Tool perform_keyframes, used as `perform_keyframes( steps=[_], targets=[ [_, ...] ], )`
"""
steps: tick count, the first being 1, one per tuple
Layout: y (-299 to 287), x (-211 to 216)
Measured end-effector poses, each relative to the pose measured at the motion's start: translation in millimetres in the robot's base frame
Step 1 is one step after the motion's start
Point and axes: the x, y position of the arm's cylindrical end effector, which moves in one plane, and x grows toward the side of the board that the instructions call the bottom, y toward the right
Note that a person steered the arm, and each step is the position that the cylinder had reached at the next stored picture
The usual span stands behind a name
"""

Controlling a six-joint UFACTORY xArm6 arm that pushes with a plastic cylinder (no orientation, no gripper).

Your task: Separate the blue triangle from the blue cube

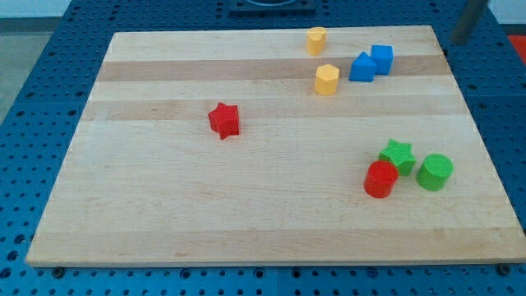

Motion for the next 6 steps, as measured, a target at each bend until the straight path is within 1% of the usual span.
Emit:
perform_keyframes(
  steps=[1,2,3,4,5,6],
  targets=[
    [-85.5,19.6],
    [-164.7,67.3],
    [-123.2,96.1],
    [-119.1,82.3],
    [-149.8,87.8],
    [-162.9,135.5]
  ],
)
